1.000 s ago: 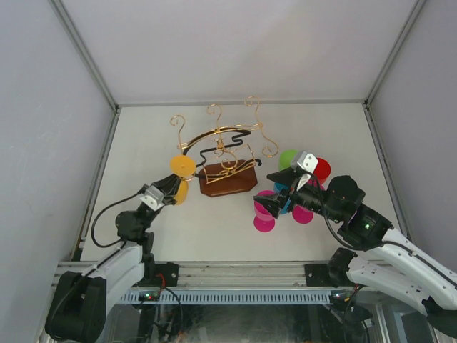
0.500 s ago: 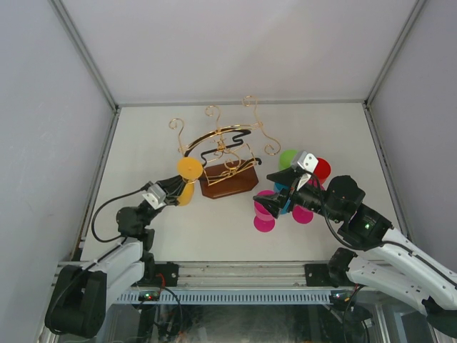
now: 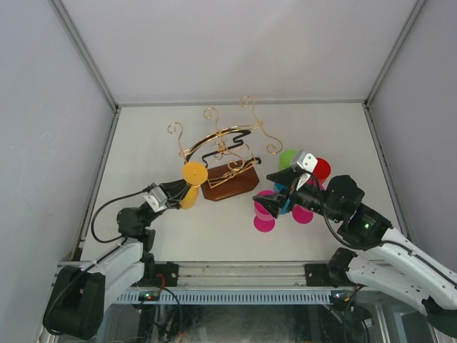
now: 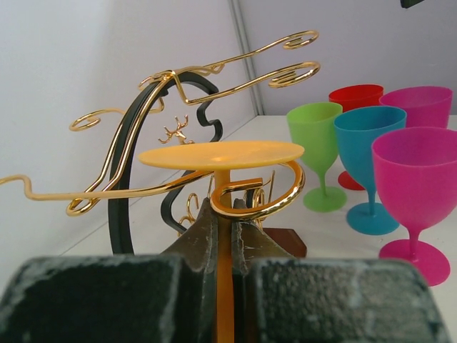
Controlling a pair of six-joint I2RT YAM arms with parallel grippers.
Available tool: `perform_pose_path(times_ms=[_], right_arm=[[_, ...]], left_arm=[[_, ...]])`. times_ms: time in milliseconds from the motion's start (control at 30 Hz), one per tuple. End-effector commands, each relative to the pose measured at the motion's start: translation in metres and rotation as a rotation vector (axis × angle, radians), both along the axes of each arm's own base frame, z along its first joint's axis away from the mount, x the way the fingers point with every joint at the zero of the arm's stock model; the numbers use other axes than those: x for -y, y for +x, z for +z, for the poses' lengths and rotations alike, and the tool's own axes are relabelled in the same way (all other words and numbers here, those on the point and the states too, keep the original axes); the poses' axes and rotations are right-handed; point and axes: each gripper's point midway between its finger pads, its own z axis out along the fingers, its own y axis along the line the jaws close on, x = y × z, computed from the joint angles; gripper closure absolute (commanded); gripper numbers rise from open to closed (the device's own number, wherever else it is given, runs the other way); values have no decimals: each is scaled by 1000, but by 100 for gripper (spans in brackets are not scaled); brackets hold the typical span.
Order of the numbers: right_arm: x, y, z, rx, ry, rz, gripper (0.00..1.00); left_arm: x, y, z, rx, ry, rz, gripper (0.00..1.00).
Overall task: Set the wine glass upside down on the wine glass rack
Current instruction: Turn the wine glass upside down at the wine rack.
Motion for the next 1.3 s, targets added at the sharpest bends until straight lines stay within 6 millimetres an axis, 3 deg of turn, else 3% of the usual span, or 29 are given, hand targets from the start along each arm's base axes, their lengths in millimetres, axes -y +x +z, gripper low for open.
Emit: perform_pose_path(times_ms=[0,500,1267], right_arm=[[0,0,26,25,60,0,25],[-1,1,25,22,59,-1,25],[-2,2,25,18,59,2,25]], left_arm=[[11,-22,8,57,0,-100,99],[24,-40,-4,17,12,-193,97],[27,-53,-5,21,0,-223,79]])
